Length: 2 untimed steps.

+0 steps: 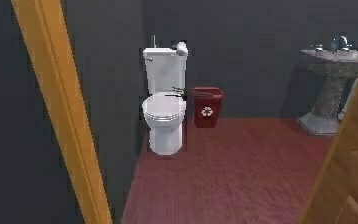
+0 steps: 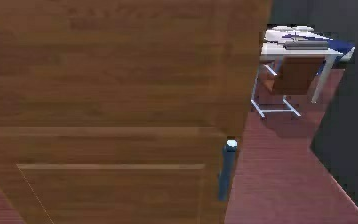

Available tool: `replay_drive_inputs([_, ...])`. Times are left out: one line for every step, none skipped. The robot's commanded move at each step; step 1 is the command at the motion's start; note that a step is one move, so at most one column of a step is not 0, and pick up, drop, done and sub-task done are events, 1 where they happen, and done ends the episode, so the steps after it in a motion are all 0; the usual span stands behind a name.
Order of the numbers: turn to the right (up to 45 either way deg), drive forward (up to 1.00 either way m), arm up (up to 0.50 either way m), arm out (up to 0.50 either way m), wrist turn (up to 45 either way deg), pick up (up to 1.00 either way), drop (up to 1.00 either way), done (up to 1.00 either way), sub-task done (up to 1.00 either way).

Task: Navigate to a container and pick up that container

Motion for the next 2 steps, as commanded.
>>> replay_drive_inputs([45.0,0.0,0.0,0.0,0.0,0.0,0.0,0.0,0.0])
replay_drive_inputs([45.0,0.0,0.0,0.0,0.0,0.0,0.0,0.0,0.0])
